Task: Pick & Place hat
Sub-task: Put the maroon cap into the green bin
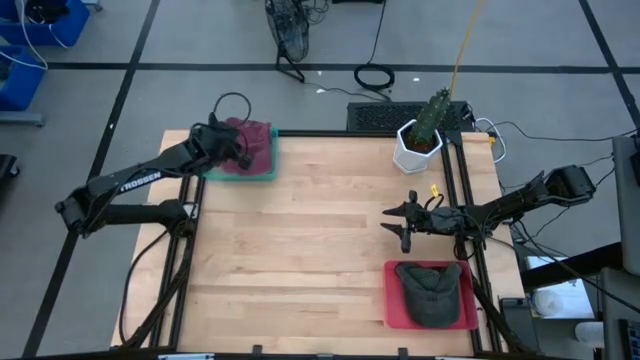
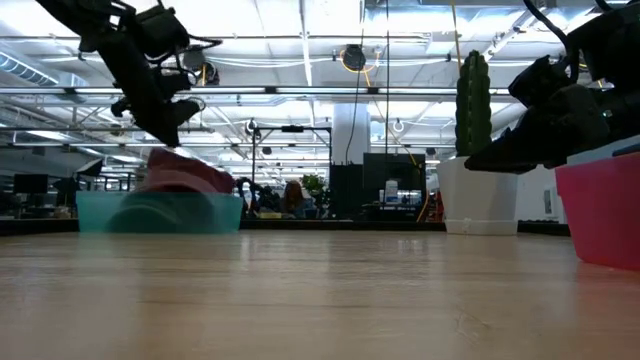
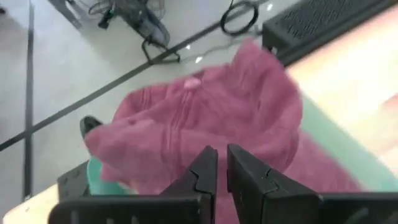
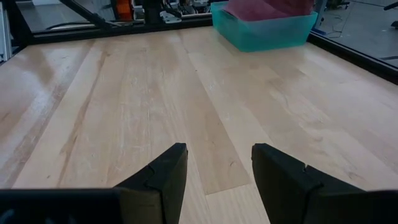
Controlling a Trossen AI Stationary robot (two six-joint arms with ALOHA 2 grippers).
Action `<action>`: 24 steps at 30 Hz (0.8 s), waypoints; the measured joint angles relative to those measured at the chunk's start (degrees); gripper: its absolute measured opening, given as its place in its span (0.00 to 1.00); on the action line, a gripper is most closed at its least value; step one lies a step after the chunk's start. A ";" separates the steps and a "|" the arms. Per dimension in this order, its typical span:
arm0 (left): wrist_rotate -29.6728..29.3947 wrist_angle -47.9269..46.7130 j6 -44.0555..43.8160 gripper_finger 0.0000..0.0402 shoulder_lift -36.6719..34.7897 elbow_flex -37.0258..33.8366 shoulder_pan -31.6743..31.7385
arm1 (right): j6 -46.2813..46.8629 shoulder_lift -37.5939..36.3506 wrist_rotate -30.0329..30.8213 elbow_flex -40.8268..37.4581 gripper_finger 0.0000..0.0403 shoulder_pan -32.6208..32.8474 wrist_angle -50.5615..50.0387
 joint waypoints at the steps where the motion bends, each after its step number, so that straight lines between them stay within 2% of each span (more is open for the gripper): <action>1: -0.22 -0.88 0.22 0.10 0.35 0.01 -0.03 | 0.01 0.00 0.00 0.00 0.41 0.00 0.08; 7: 0.87 -2.36 -0.02 0.10 3.50 0.07 -0.17 | 0.01 0.00 0.00 0.00 0.41 0.00 0.38; 14: 11.77 4.33 5.97 0.10 8.24 0.11 -3.26 | -0.16 0.00 0.01 0.00 0.41 0.00 0.38; 19: 9.70 9.95 6.16 0.10 13.24 0.20 -5.30 | -0.36 0.00 0.02 0.00 0.41 0.00 0.38; 22: 7.79 9.39 7.22 0.10 17.21 0.20 -5.06 | -0.34 0.00 0.02 0.00 0.41 0.00 0.39; 24: 3.77 6.54 7.77 0.10 19.56 0.25 -4.60 | -0.15 0.00 0.00 0.00 0.41 0.00 0.38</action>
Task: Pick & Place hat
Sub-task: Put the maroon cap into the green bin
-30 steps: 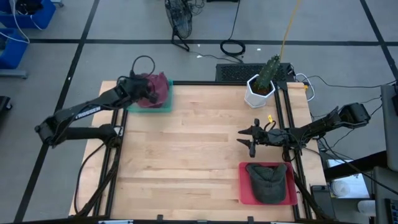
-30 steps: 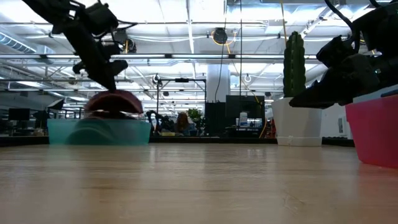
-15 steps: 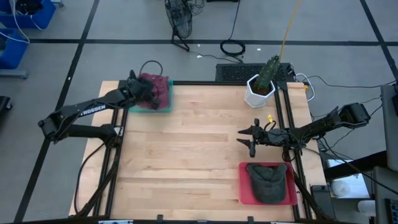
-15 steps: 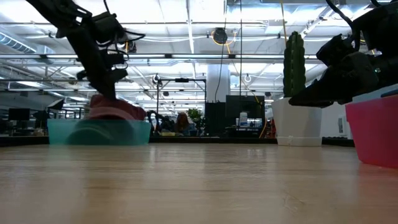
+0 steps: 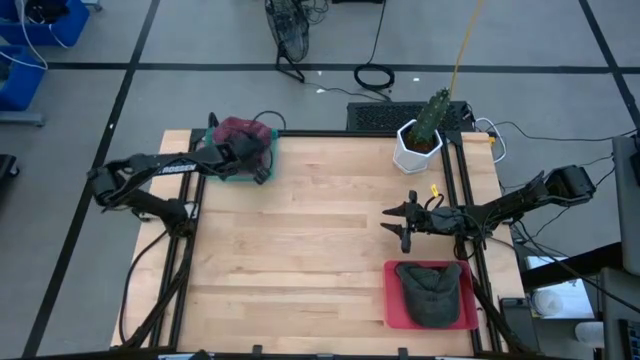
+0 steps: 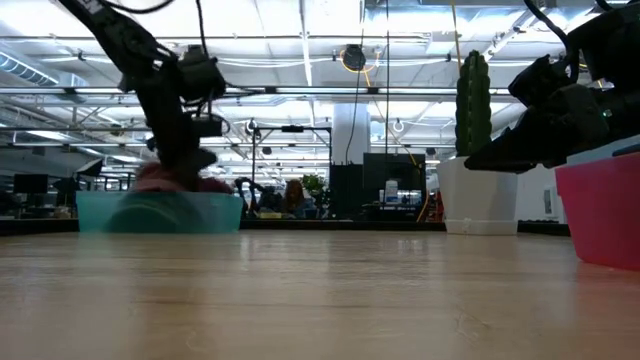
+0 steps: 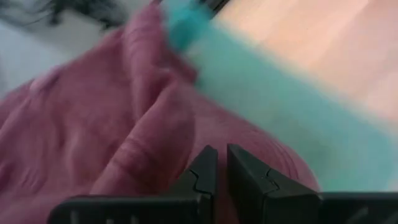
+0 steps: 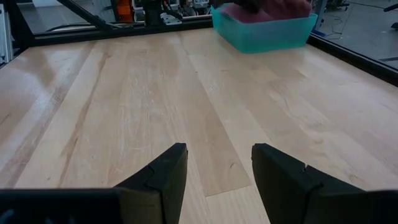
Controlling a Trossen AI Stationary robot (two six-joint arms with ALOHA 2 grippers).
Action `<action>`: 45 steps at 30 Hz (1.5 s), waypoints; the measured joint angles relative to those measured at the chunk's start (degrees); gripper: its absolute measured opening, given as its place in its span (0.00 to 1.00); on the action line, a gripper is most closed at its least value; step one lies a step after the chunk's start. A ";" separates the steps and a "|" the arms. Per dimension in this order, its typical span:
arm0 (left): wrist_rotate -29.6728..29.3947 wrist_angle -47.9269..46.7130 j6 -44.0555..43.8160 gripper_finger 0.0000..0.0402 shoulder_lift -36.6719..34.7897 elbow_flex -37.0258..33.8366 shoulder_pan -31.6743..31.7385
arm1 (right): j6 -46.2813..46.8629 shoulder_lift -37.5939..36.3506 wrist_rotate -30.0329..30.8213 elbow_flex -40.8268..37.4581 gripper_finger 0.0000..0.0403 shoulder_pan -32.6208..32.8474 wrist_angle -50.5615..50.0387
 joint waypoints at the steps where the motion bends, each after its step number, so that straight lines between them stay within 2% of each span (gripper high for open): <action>1: -2.57 -1.69 -0.03 0.10 0.93 0.08 0.20 | 0.10 0.00 -0.04 0.00 0.41 0.00 -0.02; 3: -8.15 -5.01 -0.51 0.10 2.21 0.14 0.72 | 0.14 0.00 -0.08 0.00 0.41 0.00 -0.36; 5: -10.83 -7.06 -1.15 0.10 2.26 0.06 1.09 | 0.14 0.00 -0.09 0.00 0.41 0.00 -0.61; 19: -12.57 -8.31 -0.61 0.10 -8.01 -0.08 0.78 | -0.28 0.00 -0.02 0.00 0.41 0.00 -0.72; 23: -16.25 -9.05 -0.69 0.10 -10.59 -0.08 1.56 | -0.26 0.00 -0.02 0.00 0.41 0.00 -0.76; 27: -19.39 -10.82 -1.11 0.10 -10.77 -0.35 5.21 | -0.04 0.00 -0.02 0.00 0.41 0.00 -0.87; 32: -17.92 -6.55 -0.37 0.10 -9.71 -6.38 11.77 | -0.04 -0.01 -0.02 -0.01 0.41 0.00 -0.90; 39: -18.60 7.47 1.45 0.10 -7.96 -12.65 11.16 | -0.04 0.00 0.10 -0.01 0.41 -0.17 -0.93; 45: -17.72 8.55 2.34 0.10 -6.08 -13.69 11.22 | -0.28 -0.01 0.13 -0.02 0.41 -0.20 -0.90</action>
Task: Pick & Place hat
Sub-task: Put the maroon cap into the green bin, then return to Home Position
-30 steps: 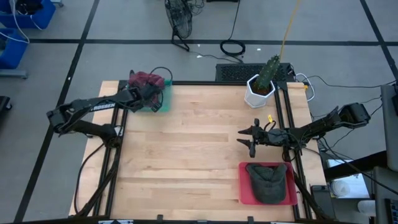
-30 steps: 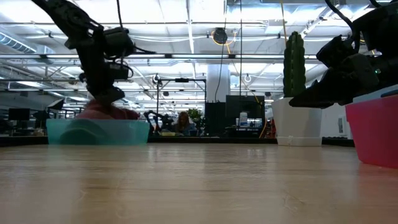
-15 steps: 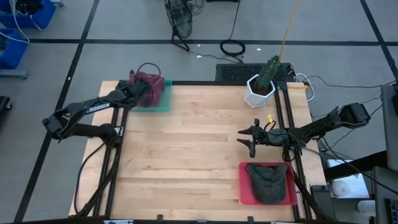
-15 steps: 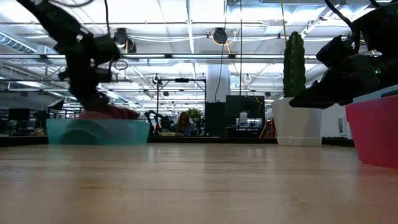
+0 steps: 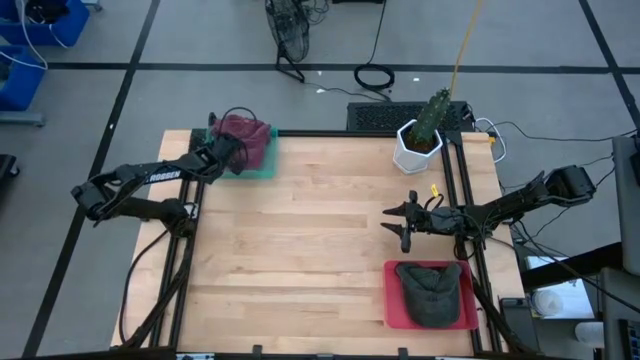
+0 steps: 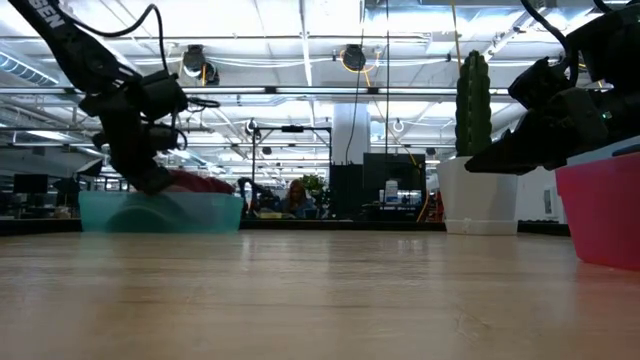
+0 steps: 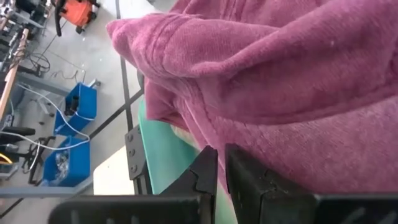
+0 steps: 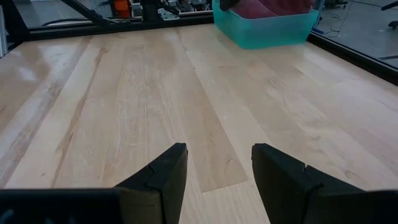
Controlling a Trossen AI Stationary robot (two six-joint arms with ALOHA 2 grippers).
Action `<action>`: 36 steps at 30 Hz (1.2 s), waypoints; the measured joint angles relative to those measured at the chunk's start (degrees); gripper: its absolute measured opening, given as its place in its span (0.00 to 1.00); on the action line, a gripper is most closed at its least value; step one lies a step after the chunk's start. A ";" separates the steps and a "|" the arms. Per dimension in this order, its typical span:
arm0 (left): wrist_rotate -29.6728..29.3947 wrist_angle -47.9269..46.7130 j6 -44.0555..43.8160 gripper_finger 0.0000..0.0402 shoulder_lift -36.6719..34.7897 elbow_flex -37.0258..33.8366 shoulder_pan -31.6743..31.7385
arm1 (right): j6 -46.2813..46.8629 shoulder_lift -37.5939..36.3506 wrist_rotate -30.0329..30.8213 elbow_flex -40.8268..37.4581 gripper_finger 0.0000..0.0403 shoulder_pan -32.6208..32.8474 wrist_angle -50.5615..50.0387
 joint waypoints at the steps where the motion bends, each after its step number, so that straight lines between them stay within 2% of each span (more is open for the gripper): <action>1: 0.44 -0.30 -0.18 0.10 0.25 -0.09 0.00 | 0.02 -0.01 0.00 0.00 0.41 0.00 0.00; 10: 3.42 -1.65 -3.44 0.10 0.88 -0.13 0.00 | 0.44 0.00 -0.04 0.01 0.41 0.00 0.00; 23: 7.71 -11.07 -7.47 0.10 -13.64 6.15 -1.66 | -0.17 0.00 -0.07 0.02 0.41 -0.02 0.00; 26: 12.70 -10.21 -8.92 0.10 -17.11 7.15 -3.23 | 0.00 0.01 -0.09 0.01 0.41 -0.02 0.02; 30: 23.58 -6.88 -9.47 0.10 -21.08 7.45 -6.59 | 0.22 0.00 -0.14 0.00 0.41 -0.02 0.00; 36: 36.42 -0.81 -10.66 0.10 -22.38 7.13 -14.86 | 0.46 0.01 -0.17 0.00 0.41 -0.02 0.85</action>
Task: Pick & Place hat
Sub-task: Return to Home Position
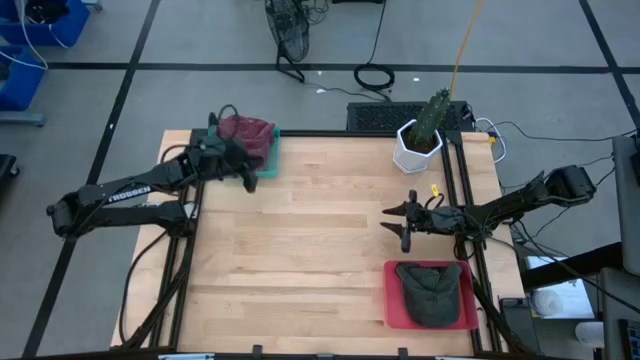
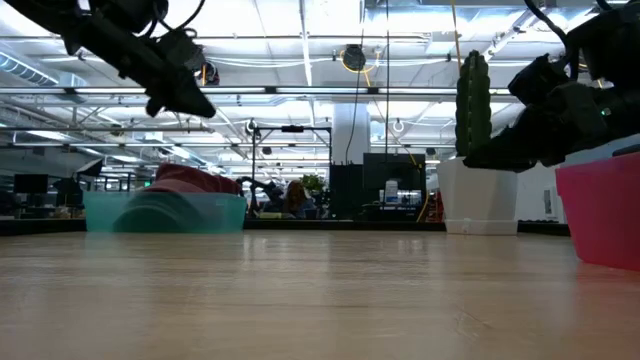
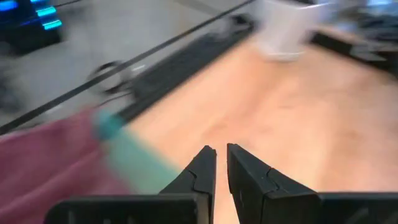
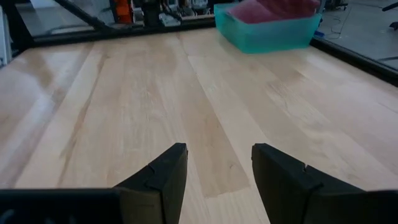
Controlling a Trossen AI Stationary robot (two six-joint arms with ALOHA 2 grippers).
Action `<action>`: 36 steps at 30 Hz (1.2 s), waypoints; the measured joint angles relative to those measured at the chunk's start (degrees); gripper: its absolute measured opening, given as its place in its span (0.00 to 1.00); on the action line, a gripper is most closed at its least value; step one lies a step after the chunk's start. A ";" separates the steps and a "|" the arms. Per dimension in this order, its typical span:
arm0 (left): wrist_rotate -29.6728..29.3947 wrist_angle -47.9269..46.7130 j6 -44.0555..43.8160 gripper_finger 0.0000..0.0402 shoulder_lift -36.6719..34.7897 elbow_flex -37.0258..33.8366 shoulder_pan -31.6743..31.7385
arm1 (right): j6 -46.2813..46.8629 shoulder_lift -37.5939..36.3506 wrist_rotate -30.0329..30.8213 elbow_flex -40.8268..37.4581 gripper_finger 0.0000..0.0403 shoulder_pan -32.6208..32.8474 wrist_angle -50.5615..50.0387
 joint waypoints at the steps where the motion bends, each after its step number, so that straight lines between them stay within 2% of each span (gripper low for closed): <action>1: 1.22 1.90 0.03 0.10 0.00 -0.65 -1.66 | 0.00 0.00 0.00 0.00 0.41 0.00 0.64; 5: 2.47 12.50 -1.44 0.10 0.05 -4.50 -8.68 | 0.02 -0.01 -0.01 0.01 0.41 0.00 3.78; 11: -1.36 26.82 -2.58 0.10 -0.23 -12.02 -18.00 | 1.45 -0.69 -0.34 0.00 0.41 0.02 5.55; 15: -4.37 28.32 -3.94 0.10 -3.64 -16.44 -21.23 | 2.14 -3.62 -2.06 0.02 0.41 0.11 5.25; 19: -5.25 28.40 -4.94 0.10 -11.38 -20.99 -22.88 | 1.99 -9.24 -1.74 0.02 0.41 0.11 1.62; 24: -7.21 28.43 -6.59 0.10 -21.96 -27.83 -24.52 | 1.98 -18.10 -1.57 0.02 0.41 0.11 -8.03; 29: -6.67 28.40 -8.58 0.10 -28.17 -33.66 -25.93 | 2.71 -26.08 -1.55 0.04 0.41 0.11 -17.29; 36: -5.08 27.02 -7.44 0.10 -31.08 -33.60 -30.74 | 3.46 -36.73 -2.60 0.04 0.41 0.11 -25.78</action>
